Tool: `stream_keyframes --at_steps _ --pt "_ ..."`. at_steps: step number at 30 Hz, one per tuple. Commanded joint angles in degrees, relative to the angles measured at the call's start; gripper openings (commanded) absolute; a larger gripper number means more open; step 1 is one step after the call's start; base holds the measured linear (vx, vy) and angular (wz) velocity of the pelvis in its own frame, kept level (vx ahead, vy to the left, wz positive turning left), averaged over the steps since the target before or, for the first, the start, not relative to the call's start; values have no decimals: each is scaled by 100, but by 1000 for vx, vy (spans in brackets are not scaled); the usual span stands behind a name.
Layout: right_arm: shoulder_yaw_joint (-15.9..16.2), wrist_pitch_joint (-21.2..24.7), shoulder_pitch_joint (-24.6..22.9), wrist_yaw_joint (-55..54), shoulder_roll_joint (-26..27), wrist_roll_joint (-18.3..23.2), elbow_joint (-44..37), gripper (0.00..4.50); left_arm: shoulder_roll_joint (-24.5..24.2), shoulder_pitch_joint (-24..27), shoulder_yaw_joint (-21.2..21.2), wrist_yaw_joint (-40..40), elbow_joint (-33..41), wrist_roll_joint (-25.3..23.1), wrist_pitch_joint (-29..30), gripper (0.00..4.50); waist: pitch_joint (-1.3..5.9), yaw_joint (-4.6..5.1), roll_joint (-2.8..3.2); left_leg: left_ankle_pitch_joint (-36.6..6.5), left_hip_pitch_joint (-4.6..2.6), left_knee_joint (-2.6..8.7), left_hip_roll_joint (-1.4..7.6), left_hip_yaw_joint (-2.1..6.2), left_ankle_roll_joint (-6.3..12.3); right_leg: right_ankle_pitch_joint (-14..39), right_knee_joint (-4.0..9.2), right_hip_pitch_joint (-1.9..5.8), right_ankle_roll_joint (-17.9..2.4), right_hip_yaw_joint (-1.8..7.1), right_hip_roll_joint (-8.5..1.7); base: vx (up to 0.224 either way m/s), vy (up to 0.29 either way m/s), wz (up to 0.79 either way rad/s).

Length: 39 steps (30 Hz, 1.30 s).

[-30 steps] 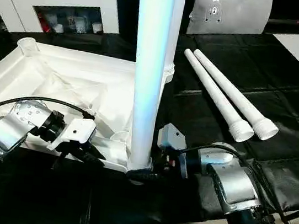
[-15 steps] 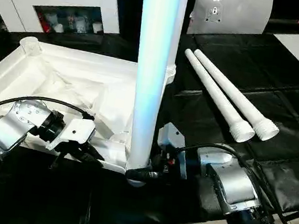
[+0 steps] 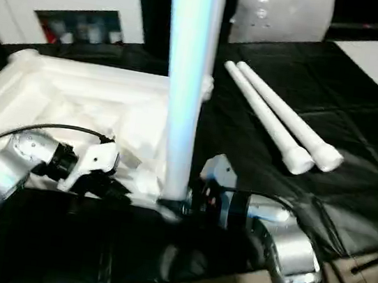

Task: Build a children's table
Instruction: Rotate leg to tighten

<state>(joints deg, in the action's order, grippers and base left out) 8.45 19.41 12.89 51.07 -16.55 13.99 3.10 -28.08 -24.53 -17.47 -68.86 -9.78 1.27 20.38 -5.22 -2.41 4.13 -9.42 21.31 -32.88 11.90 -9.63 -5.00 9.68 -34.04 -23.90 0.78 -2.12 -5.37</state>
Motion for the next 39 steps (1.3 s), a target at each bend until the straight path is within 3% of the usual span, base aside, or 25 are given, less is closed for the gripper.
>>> stream_keyframes --at_steps 1,2,4,5,6,8,10,13,14,15,20,21,25,26,28,33,39 --pt "337 177 -2 -523 442 -63 197 264 491 -30 26 586 591 185 341 0 257 3 -30 -2328 -5 506 8 28 -94 3108 527 206 -778 88 -162 0 0 0" --pt "311 196 18 -623 515 -67 225 264 531 -16 39 682 635 137 406 0 254 49 -74 -2411 -33 490 -15 29 -70 3333 577 181 -671 77 -152 0 0 0" --pt "152 170 176 -1243 945 -144 496 264 928 24 176 1336 861 -47 916 0 237 90 -22 -2461 -28 494 -15 35 -40 3437 609 161 -586 82 -153 0 0 0" --pt "149 169 179 -1256 953 -146 500 264 935 25 178 1349 867 -50 928 0 235 115 -29 -2464 -24 492 -15 29 -41 3418 612 154 -596 80 -150 0 0 0" --pt "41 148 286 -1668 1243 -179 673 264 1217 35 259 1816 1036 -151 1306 0 247 109 -39 -2449 -57 478 -24 26 -37 3422 632 137 -577 75 -143 0 0 0" --pt "-47 146 366 -1956 1444 -186 793 263 1421 44 296 2100 1148 -202 1524 0 253 116 -33 -2333 -44 490 -34 27 -3 3284 633 160 -587 64 -135 0 0 0" --pt "-205 127 580 -2624 1866 -304 1085 263 1806 83 224 2573 1406 -355 1816 0 284 168 -23 -2043 15 514 -15 21 -10 2640 580 211 -759 61 -123 0 0 0" --pt "-189 16 691 -2891 2047 -450 1230 263 1902 128 -6 2655 1635 -433 1897 0 304 192 -15 -1902 28 497 -16 8 29 2072 533 229 -900 66 -98 0 0 0" --pt "-116 -77 680 -2899 2001 -576 1229 263 1879 130 -49 2631 1670 -441 1904 0 328 180 -4 -1807 8 474 -9 -9 76 1766 520 225 -979 76 -95 61 2 3" --pt "-89 -127 633 -2819 1941 -605 1190 297 1797 134 -106 2532 1684 -440 1816 0 346 179 -4 -1658 14 454 -7 -22 129 1410 487 242 -1097 79 -88 61 2 3" --pt "-338 -261 431 -2568 1708 -451 909 333 1429 149 -76 2214 1665 -404 1738 0 388 155 43 -856 31 379 -29 -40 385 111 365 330 -1468 58 -82 50 -9 2" --pt "-350 -305 401 -2477 1643 -435 854 362 1370 147 -56 2185 1663 -396 1747 0 395 148 47 -785 29 367 -28 -44 434 -35 347 343 -1534 57 -86 0 0 0" --pt "-185 -667 280 -1871 1149 -519 639 375 1091 110 -26 1901 1536 -286 1543 0 354 118 45 -1083 3 390 -3 -54 425 401 387 331 -1542 52 -88 0 0 0" --pt "-204 -730 240 -1618 978 -470 569 381 957 92 -51 1750 1441 -263 1378 0 346 103 81 -1202 -6 396 1 -52 387 601 392 320 -1507 57 -94 0 0 0" --pt "-250 -772 180 -1201 705 -359 443 414 757 59 -93 1498 1278 -242 1102 0 337 59 50 -1369 -19 401 1 -51 366 875 420 309 -1432 65 -90 0 0 0" --pt "-308 -675 64 85 -228 16 3 445 151 -56 -261 507 719 -190 95 0 351 -17 33 -1242 -9 383 8 -43 486 798 399 324 -1409 74 -99 0 0 0" --pt "23 -748 127 1172 -1021 50 -94 445 -181 -194 -465 -467 325 31 -526 0 374 -87 19 -1074 -20 357 28 -60 552 623 353 322 -1579 80 -119 0 0 0"
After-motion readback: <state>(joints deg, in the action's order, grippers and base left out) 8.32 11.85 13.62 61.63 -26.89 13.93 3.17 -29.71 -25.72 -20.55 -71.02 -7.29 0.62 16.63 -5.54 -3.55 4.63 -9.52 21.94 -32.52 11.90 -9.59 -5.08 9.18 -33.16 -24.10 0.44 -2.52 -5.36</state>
